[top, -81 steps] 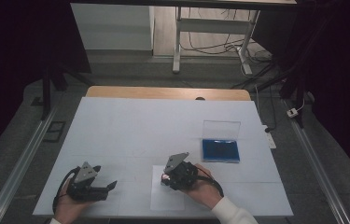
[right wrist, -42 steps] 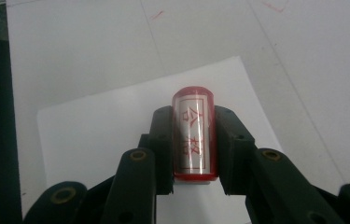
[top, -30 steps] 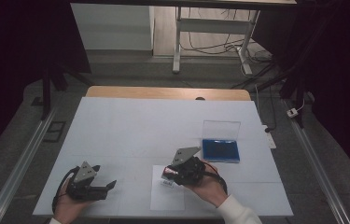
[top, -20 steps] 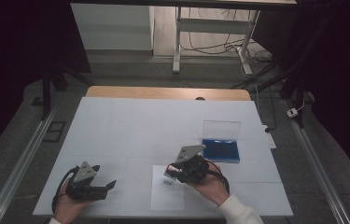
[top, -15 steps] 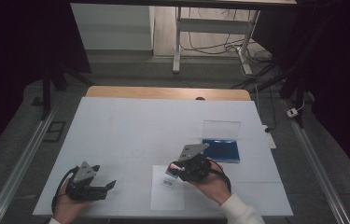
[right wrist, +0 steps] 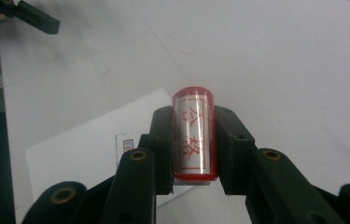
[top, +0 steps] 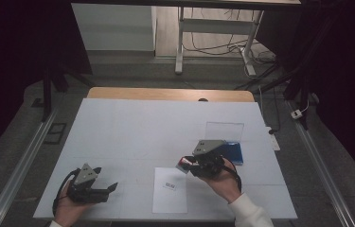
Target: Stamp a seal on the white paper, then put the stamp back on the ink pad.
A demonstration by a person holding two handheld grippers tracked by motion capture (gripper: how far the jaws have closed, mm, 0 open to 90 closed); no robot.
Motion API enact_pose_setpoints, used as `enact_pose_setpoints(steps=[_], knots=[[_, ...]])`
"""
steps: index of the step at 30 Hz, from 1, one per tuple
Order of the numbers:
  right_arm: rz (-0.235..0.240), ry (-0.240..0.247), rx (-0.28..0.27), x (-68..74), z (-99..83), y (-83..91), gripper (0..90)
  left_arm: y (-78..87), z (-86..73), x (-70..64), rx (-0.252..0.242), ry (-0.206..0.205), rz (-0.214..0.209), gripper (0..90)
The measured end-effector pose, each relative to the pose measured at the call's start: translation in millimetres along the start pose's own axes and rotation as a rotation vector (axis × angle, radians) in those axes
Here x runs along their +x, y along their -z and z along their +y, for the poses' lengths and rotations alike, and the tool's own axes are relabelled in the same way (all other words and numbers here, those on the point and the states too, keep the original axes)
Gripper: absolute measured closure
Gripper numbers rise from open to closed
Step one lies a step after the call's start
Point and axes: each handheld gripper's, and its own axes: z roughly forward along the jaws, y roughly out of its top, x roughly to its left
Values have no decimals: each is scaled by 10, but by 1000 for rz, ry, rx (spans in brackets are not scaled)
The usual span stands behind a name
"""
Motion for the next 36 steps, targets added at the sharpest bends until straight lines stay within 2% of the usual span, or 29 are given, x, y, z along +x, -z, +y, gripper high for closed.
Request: enact_pose_setpoints(steps=[12, 28, 36], knots=[[-60, -30, -19, -170, -34, 170, 697, 5, 4, -7, -3, -2, 1, 156], [-205, -83, -27, -489, -181, 370, 697, -1, 6, -6, -1, -1, -2, 156], [-286, -125, 5, -687, -296, 472, 696, -3, 6, -8, 0, -3, -1, 156]])
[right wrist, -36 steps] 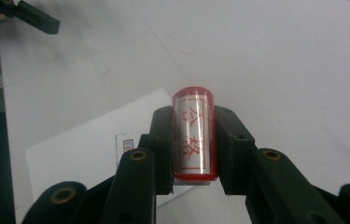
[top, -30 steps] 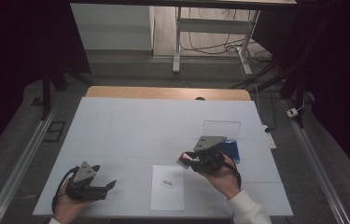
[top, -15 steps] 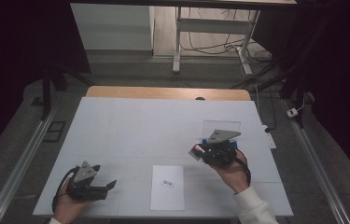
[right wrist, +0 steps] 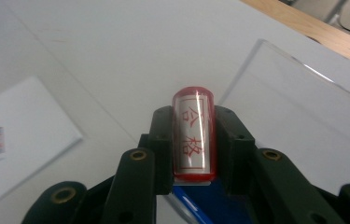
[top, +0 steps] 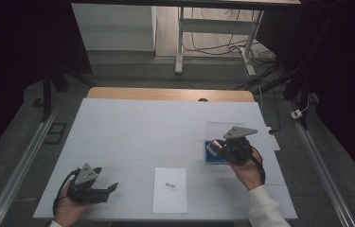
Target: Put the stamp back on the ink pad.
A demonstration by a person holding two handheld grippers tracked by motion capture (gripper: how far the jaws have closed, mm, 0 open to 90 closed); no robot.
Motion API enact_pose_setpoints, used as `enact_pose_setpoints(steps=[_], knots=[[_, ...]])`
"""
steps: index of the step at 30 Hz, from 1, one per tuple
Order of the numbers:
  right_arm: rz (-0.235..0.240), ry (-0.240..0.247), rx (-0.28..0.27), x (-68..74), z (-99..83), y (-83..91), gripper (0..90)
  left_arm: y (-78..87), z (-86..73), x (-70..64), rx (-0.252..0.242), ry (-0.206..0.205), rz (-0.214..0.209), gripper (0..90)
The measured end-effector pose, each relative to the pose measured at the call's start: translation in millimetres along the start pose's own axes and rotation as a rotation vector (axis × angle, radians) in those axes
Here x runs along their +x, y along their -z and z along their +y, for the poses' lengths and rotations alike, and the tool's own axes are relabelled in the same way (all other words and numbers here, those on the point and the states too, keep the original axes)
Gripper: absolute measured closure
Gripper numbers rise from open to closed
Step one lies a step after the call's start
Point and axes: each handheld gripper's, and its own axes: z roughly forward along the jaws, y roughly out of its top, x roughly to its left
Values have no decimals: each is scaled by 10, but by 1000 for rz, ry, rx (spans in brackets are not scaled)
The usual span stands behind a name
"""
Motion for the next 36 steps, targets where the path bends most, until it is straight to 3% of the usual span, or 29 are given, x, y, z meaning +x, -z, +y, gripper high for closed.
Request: enact_pose_setpoints(steps=[7, 9, 15, 36], knots=[[-84, -28, 70, -232, -121, -31, 697, -8, 0, -2, 2, 0, -2, 156], [-89, -37, 94, -283, -158, -58, 696, -7, -1, -5, 2, 0, 1, 156], [-88, -53, 123, -348, -217, -108, 696, -6, -3, -1, 3, 0, 0, 156], [-66, -39, 171, -347, -245, -262, 692, -6, -9, 3, 8, -2, 0, 156]])
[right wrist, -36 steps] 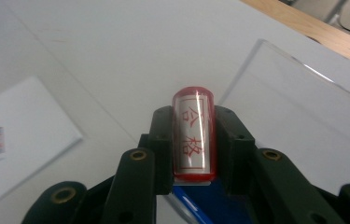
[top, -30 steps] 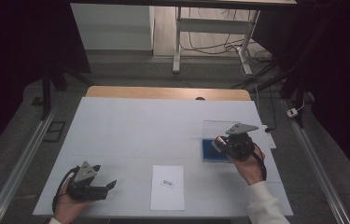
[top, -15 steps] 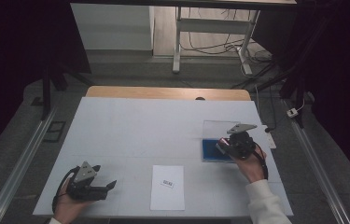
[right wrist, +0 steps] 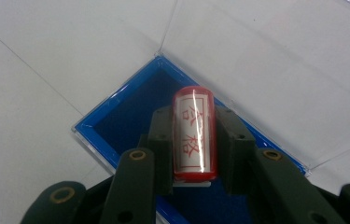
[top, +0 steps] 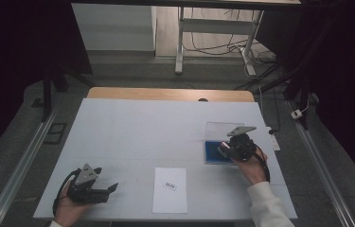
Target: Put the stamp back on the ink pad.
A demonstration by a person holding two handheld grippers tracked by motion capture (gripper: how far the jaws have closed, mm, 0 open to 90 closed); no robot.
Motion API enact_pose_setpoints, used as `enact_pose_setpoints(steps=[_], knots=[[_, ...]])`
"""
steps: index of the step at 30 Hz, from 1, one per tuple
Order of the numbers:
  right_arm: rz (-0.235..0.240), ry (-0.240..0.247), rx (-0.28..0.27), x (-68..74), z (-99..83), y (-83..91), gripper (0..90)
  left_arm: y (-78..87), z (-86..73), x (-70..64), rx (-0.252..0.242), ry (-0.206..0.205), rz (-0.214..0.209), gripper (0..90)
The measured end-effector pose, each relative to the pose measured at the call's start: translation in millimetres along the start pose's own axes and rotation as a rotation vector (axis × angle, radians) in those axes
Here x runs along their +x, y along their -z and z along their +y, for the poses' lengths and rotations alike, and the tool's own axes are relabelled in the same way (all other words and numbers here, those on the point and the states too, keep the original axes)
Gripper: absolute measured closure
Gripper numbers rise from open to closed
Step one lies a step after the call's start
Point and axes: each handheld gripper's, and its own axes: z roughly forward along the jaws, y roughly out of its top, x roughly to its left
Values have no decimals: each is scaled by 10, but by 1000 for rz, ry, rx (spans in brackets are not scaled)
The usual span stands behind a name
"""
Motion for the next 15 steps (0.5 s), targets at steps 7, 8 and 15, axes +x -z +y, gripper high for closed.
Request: enact_pose_setpoints(steps=[7, 8, 15], knots=[[9, -50, -71, -5, -12, 20, 494, 2, 1, 1, -1, 2, -3, 156], [9, -56, -80, -7, -14, 33, 467, 3, 1, -1, -1, 2, -2, 156], [-14, -68, -180, 23, -71, 159, 359, 2, 1, 4, 0, 4, -2, 156]])
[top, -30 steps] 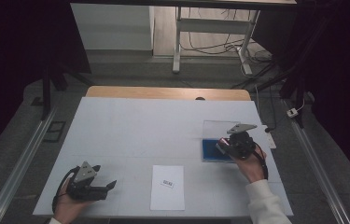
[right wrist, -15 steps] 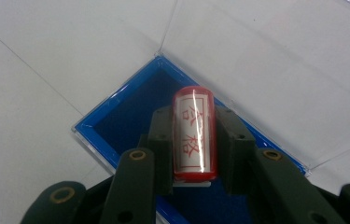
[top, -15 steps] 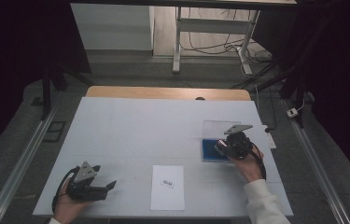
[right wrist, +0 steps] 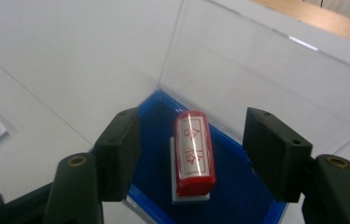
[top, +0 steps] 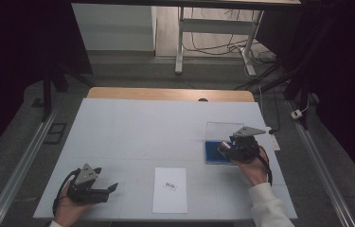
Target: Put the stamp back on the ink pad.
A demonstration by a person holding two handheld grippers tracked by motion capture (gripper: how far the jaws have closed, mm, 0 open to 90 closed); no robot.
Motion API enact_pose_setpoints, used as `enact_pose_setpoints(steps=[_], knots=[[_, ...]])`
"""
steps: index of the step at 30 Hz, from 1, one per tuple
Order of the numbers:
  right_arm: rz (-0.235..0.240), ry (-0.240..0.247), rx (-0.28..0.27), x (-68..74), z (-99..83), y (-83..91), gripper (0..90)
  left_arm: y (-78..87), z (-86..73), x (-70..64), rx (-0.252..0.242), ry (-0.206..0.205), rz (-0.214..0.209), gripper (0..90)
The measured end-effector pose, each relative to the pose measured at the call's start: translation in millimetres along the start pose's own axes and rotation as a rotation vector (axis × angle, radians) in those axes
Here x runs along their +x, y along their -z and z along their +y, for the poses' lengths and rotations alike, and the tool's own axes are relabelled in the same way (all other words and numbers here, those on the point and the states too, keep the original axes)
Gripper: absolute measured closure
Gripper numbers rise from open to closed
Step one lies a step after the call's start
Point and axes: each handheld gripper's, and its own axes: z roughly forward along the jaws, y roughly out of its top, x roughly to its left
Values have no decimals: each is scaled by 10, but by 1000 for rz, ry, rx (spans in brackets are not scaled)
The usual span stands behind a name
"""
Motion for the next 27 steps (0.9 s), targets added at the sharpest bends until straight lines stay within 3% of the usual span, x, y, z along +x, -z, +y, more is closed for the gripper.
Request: enact_pose_setpoints(steps=[6, 12, 20, 27], knots=[[15, -7, -44, 83, -98, 161, 350, 11, -1, 4, -7, 1, -2, 156], [40, 12, -70, 209, -318, 338, 360, 24, 6, 7, -14, 0, -9, 156], [94, 43, -65, 370, -652, 433, 367, 21, 20, 4, -18, 1, -17, 155], [114, 63, -68, 463, -797, 498, 371, 25, 20, 4, -20, 4, -21, 154]])
